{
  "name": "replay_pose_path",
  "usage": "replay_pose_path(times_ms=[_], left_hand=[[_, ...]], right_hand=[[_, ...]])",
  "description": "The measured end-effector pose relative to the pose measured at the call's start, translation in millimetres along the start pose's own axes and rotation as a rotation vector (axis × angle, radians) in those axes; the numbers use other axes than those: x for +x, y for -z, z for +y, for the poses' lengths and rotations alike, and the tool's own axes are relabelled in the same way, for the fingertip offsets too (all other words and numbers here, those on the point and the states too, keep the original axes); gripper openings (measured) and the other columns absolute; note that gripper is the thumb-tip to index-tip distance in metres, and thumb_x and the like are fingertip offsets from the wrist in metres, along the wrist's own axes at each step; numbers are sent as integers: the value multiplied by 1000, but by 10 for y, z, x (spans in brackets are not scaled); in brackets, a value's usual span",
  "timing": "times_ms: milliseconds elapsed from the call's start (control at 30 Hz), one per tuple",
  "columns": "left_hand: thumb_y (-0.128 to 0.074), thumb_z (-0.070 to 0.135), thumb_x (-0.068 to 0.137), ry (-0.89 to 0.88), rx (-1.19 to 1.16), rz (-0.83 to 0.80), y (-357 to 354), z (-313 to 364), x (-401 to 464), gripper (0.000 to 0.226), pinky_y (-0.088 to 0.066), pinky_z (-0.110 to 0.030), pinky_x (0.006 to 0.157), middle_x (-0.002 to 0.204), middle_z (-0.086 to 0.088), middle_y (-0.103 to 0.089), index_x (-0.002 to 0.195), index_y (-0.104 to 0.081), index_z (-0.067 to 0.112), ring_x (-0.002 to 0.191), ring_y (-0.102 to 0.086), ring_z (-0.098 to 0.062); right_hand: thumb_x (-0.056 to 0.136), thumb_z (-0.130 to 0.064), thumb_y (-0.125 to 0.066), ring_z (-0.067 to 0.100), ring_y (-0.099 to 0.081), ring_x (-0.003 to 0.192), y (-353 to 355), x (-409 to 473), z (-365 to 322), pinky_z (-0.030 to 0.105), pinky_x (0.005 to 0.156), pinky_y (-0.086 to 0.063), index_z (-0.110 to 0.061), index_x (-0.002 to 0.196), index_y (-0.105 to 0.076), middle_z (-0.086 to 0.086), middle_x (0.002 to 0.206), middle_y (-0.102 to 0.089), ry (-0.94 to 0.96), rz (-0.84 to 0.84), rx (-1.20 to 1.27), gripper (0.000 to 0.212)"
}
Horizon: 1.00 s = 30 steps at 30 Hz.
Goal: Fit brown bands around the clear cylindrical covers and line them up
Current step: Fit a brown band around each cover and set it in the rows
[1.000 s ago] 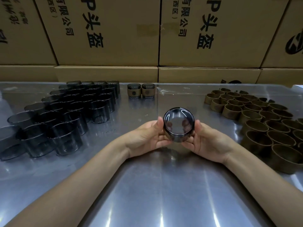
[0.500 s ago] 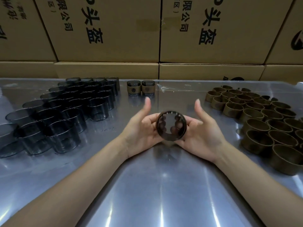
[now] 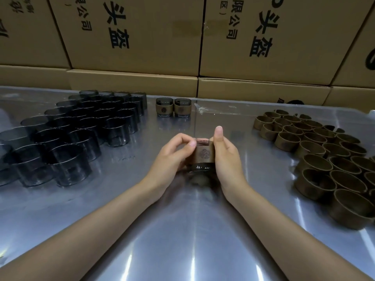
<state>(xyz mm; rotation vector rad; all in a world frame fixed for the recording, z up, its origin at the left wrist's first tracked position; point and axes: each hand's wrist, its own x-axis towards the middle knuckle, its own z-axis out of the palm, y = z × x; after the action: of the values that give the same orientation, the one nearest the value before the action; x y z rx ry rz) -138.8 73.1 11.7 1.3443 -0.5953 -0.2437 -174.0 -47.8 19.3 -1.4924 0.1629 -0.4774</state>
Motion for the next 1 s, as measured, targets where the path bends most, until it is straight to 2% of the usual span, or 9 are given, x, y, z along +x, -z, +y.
replay_pose_path(times_ms=[100,200,300,367,433,533,633,800,1000], left_hand=[[-58,39,82,-9,34,23,28,-49,42,21,-48,-38,83,93,0,-67,87,-59,19,88,-61,-15],[-54,32,92,4,37,71,79,-88,118,12,-46,-31,74,81,7,-64,86,-60,23,80,-59,-10],[-44,22,102,8,71,98,134,-114,214,15,-48,-38,89,94,12,-65,98,-58,21,95,-61,-14],[-41,20,104,-9,157,124,193,-131,303,18,-43,-35,101,110,15,-61,109,-57,25,113,-56,-10],[-43,19,103,-7,238,188,288,-155,430,24,-33,-29,109,126,14,-51,124,-51,27,130,-42,-7],[-47,13,100,-7,361,286,426,-195,673,36,-30,-23,104,144,4,-43,135,-46,19,136,-37,-11],[-51,10,97,8,462,398,571,-254,982,41,-31,-23,101,147,-3,-40,138,-45,15,137,-38,-17],[-55,10,95,33,588,625,825,-313,1453,48,-35,-23,91,146,-7,-39,141,-42,13,121,-47,-17],[-59,20,96,50,655,614,974,-397,1792,63,-32,-34,109,156,-4,-27,151,-29,19,140,-32,-23]], right_hand=[[92,-50,-53,12,-62,81,56,19,14,26,76,-48,-15,85,-59,-5,80,-63,15,-108,-91,36],[82,-46,-69,8,-54,82,88,64,50,23,76,-44,-20,93,-47,-5,89,-54,26,-254,-269,36],[83,-40,-71,5,-52,78,100,196,77,16,68,-44,-27,94,-44,-6,91,-53,110,-275,-384,32],[82,-34,-73,12,-55,87,106,351,144,26,76,-47,-26,94,-45,-5,93,-54,171,-225,-484,31],[82,-36,-74,21,-49,106,102,548,222,33,87,-44,-25,99,-46,-8,97,-53,196,-122,-644,34],[83,-42,-71,27,-37,122,69,868,287,33,91,-36,-24,122,-40,-2,115,-55,153,-34,-722,53],[80,-47,-73,32,-46,125,33,1184,329,40,95,-44,-19,136,-30,6,134,-53,102,58,-763,76],[81,-66,-60,31,-57,116,-25,1671,348,36,80,-45,-22,139,-32,6,127,-60,-63,154,-1024,78],[79,-71,-58,30,-57,115,-157,2049,445,33,74,-38,-19,136,-36,6,126,-60,-74,239,-1049,79]])
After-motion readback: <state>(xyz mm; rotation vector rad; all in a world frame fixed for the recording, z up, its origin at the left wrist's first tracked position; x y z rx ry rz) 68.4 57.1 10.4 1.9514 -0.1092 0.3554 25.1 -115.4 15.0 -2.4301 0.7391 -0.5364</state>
